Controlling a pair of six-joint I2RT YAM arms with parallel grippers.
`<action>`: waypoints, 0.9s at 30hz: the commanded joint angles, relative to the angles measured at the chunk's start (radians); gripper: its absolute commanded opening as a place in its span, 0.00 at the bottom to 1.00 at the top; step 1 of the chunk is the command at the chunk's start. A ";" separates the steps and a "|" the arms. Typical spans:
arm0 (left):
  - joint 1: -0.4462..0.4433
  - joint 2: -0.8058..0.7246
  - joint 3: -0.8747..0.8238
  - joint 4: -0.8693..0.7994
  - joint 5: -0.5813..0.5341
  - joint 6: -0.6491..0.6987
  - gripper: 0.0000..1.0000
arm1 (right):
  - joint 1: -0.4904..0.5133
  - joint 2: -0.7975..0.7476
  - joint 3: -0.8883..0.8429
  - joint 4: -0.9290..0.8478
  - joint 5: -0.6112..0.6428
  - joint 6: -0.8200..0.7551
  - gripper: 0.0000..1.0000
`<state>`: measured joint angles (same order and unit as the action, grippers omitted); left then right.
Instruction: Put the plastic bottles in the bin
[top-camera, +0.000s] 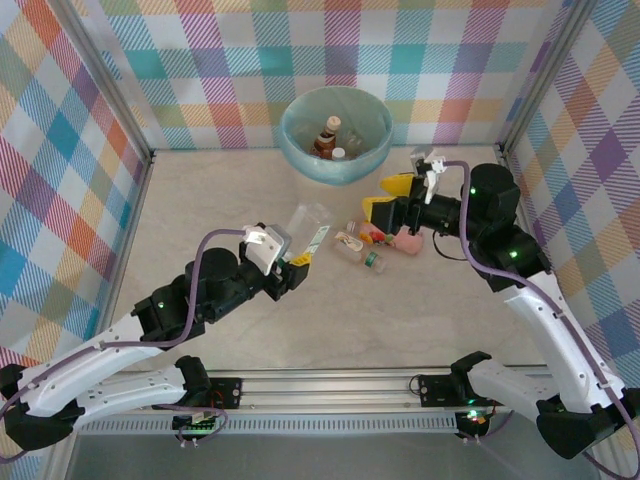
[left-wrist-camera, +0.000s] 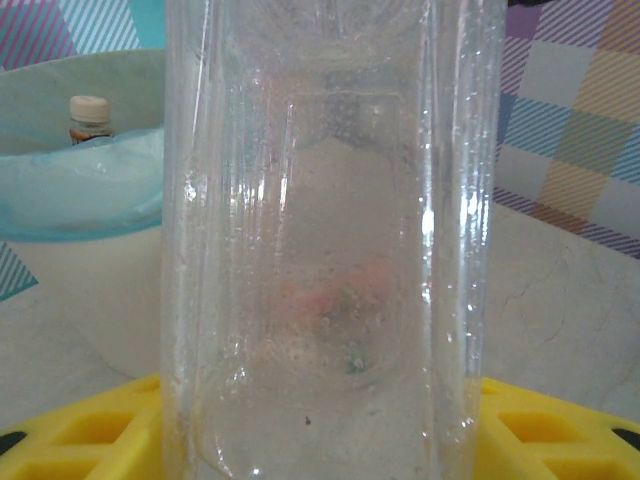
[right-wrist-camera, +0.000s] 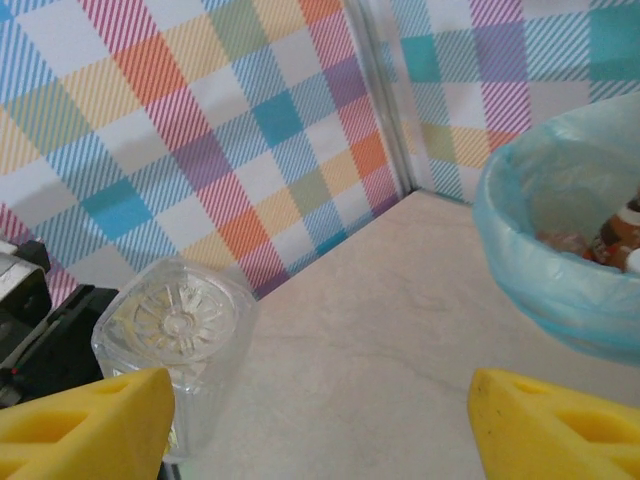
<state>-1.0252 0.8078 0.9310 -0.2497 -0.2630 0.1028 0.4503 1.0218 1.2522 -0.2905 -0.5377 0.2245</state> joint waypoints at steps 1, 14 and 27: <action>0.002 -0.033 -0.007 0.026 0.007 0.020 0.58 | 0.018 0.026 0.031 0.021 -0.059 0.024 0.80; 0.002 -0.001 -0.010 0.048 0.054 0.038 0.58 | 0.159 0.118 0.028 0.201 -0.175 0.170 0.92; 0.002 0.040 0.024 0.086 0.065 0.072 0.58 | 0.266 0.232 0.088 0.054 -0.116 0.133 0.89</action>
<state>-1.0252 0.8326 0.9215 -0.2031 -0.1928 0.1463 0.6994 1.2430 1.3270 -0.2264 -0.6369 0.3573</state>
